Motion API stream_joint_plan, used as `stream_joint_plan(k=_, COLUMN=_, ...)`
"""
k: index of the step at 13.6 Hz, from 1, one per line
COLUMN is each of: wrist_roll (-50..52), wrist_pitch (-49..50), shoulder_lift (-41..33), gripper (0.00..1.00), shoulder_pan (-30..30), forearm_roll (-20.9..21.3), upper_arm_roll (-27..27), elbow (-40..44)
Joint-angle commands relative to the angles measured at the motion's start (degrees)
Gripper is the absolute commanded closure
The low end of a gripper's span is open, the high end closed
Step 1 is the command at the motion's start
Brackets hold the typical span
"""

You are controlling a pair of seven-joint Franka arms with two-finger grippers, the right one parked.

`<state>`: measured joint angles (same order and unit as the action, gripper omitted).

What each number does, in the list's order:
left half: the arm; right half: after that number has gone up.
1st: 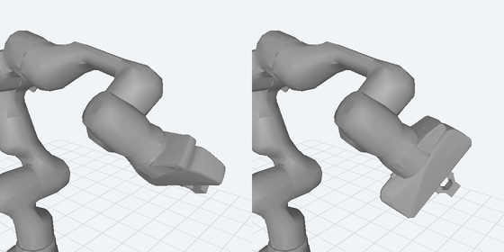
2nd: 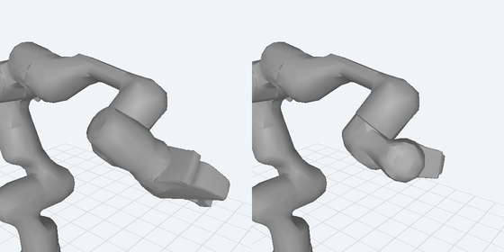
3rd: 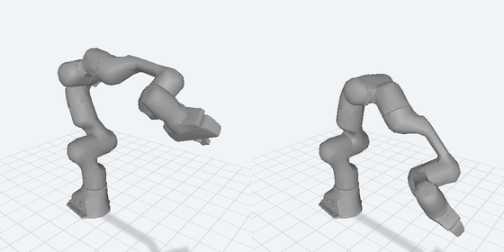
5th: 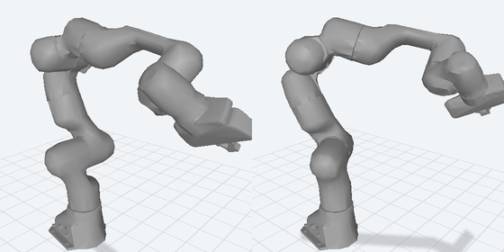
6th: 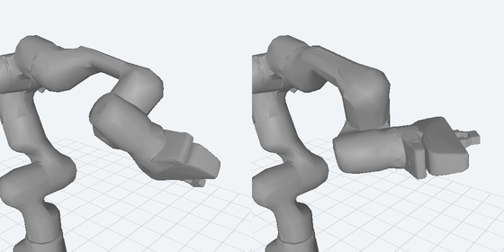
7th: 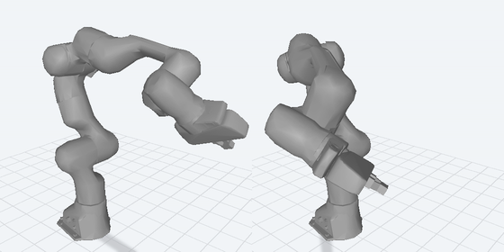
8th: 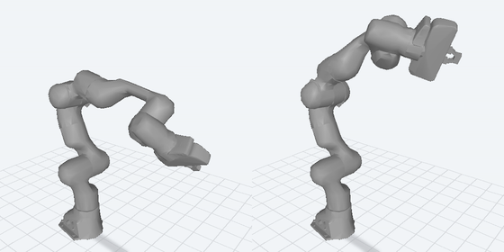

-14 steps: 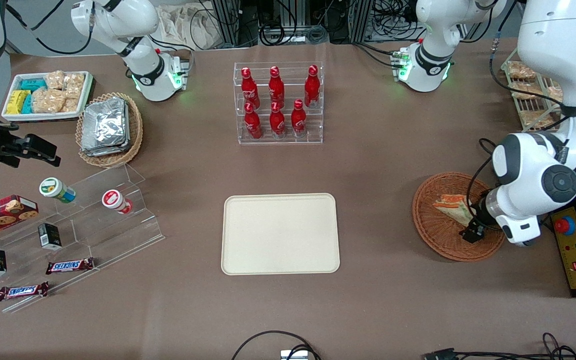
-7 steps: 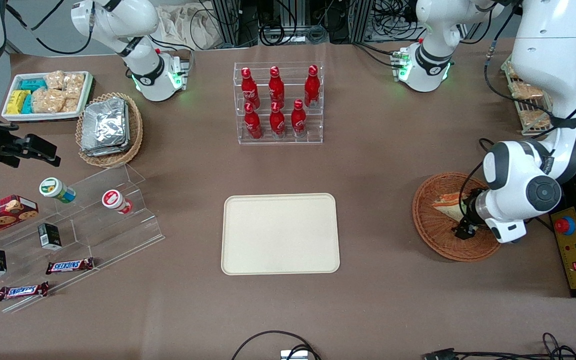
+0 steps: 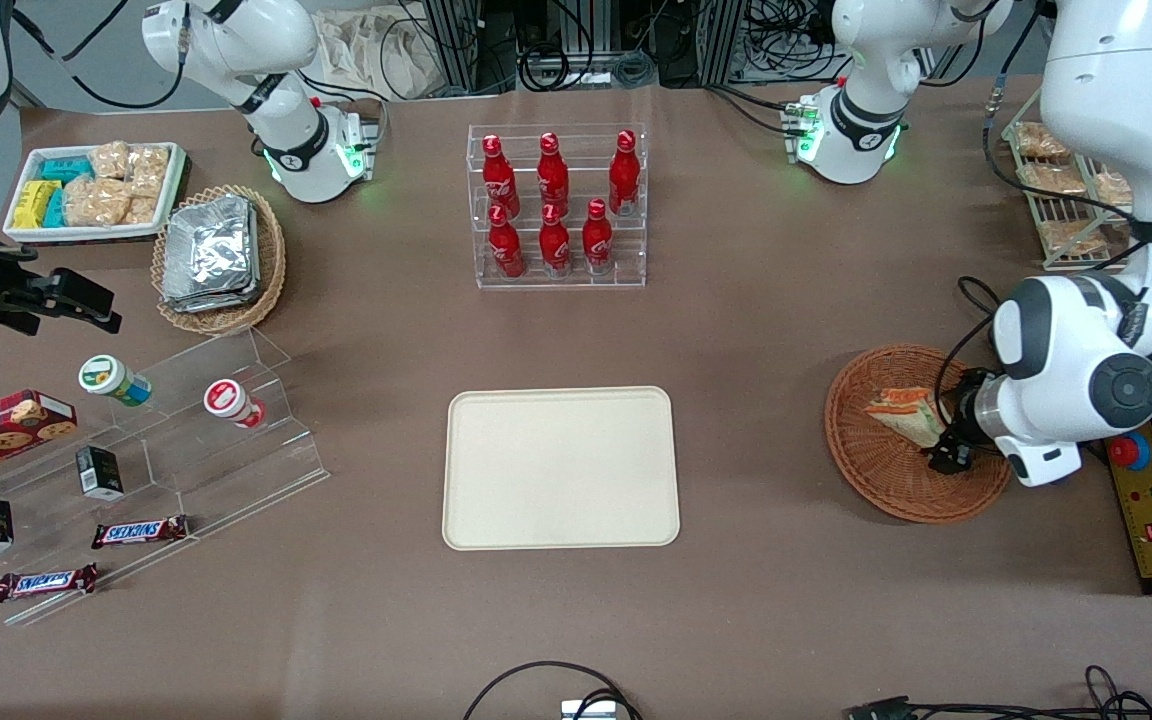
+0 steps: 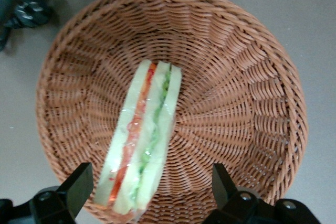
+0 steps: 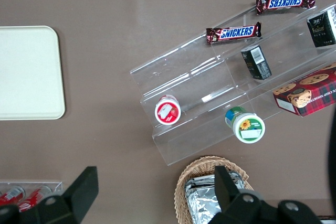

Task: Place sandwich from basket to tray
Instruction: 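Lower the left gripper over the wrapped sandwich in the basket, then close the left gripper on the sandwich and lift it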

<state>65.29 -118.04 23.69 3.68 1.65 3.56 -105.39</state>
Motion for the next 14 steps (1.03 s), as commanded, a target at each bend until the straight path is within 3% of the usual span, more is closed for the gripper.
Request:
stream_joint_plan(k=1, wrist_roll=-0.69, wrist_pitch=2.46, shoulder_lift=0.39, gripper=0.0, shoulder_pan=-0.34, forearm_roll=2.74, upper_arm_roll=0.13, elbow=-0.16)
stream_joint_plan(k=12, wrist_roll=0.01, wrist_pitch=-0.78, shoulder_lift=6.64, gripper=0.0, shoulder_pan=-1.92, forearm_roll=3.01, upper_arm_roll=0.39, elbow=-0.78)
stream_joint_plan(k=13, wrist_roll=-0.69, wrist_pitch=-1.05, shoulder_lift=6.64, gripper=0.25, shoulder_pan=-1.92, forearm_roll=3.18, upper_arm_roll=0.39, elbow=-0.78)
stream_joint_plan(k=14, wrist_roll=-0.78, wrist_pitch=-0.96, shoulder_lift=6.46, gripper=0.63, shoulder_pan=-2.01, forearm_roll=4.23, upper_arm_roll=0.39, elbow=-0.87)
